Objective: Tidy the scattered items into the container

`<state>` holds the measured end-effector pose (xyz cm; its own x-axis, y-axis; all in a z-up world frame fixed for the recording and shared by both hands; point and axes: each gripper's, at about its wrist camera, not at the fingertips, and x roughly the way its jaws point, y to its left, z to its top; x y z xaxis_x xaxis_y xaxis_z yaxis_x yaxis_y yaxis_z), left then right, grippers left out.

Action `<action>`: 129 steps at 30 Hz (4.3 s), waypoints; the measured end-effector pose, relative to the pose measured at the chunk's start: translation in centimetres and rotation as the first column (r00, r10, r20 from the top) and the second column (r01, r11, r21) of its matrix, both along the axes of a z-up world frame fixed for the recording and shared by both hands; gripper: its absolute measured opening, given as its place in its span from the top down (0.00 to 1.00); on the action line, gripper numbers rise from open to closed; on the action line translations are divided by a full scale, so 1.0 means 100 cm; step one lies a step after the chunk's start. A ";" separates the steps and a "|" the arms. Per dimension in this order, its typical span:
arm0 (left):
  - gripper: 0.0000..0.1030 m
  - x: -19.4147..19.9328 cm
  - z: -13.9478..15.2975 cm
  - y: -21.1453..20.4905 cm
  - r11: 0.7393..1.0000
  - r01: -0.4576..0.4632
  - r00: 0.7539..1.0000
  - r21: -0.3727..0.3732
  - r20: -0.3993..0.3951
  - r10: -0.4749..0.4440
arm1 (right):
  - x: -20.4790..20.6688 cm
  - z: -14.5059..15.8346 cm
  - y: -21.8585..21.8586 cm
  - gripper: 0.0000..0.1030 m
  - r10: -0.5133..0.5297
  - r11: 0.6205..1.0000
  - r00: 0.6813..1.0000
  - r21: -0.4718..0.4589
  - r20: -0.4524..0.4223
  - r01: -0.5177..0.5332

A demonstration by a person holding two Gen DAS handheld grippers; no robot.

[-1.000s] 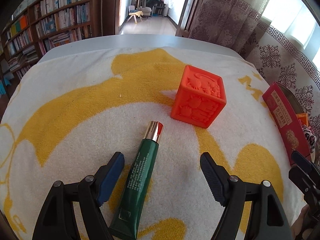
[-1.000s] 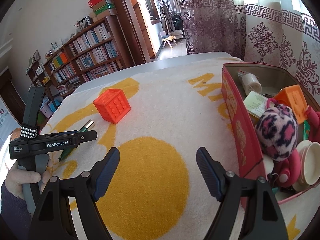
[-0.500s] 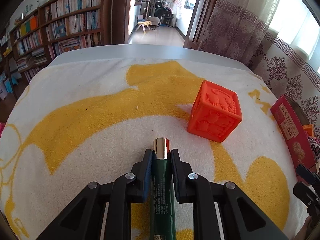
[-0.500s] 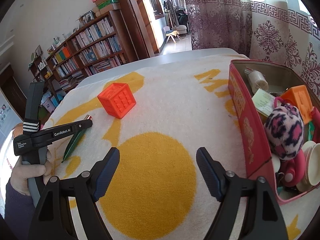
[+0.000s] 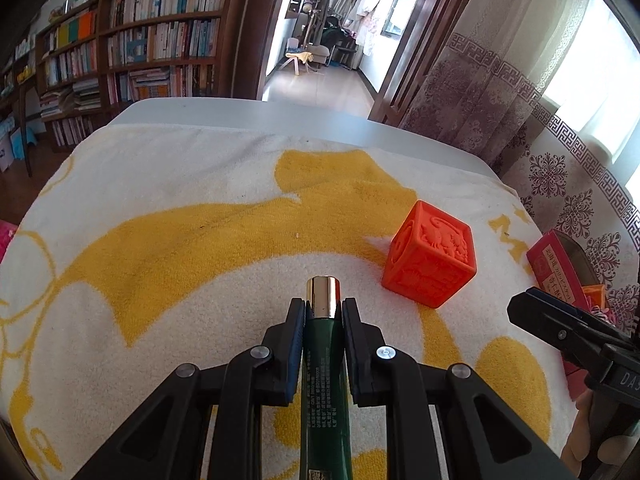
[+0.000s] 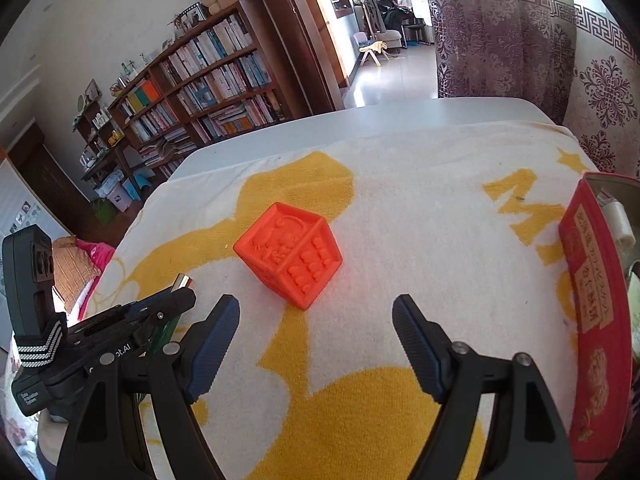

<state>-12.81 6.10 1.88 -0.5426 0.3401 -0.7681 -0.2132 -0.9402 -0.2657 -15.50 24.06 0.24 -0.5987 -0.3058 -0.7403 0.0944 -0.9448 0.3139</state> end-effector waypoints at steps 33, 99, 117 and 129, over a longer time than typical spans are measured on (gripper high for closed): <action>0.81 -0.004 -0.007 -0.007 1.000 -0.022 0.999 -0.008 0.024 0.022 | -0.021 -0.009 -0.047 0.25 -0.017 0.957 0.996 0.286 -0.084 0.040; 0.81 0.073 0.102 0.309 0.891 0.455 0.880 0.005 -0.158 -0.449 | 0.176 0.068 0.238 0.25 -0.476 0.835 0.803 0.101 -0.359 0.541; 0.51 0.035 0.082 0.343 0.895 0.440 0.897 0.070 -0.087 -0.434 | 0.166 0.057 0.248 0.24 -0.478 0.840 0.816 0.103 -0.323 0.533; 0.20 0.047 0.076 0.292 0.931 0.363 0.926 0.042 -0.130 -0.355 | 0.153 0.049 0.231 0.23 -0.405 0.889 0.875 0.110 -0.266 0.445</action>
<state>-8.09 35.29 9.47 -0.4599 0.5756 -0.6762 -0.5671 -0.7763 -0.2752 -0.22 47.18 5.10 -0.8017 0.1301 -0.5834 -0.2780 -0.9452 0.1712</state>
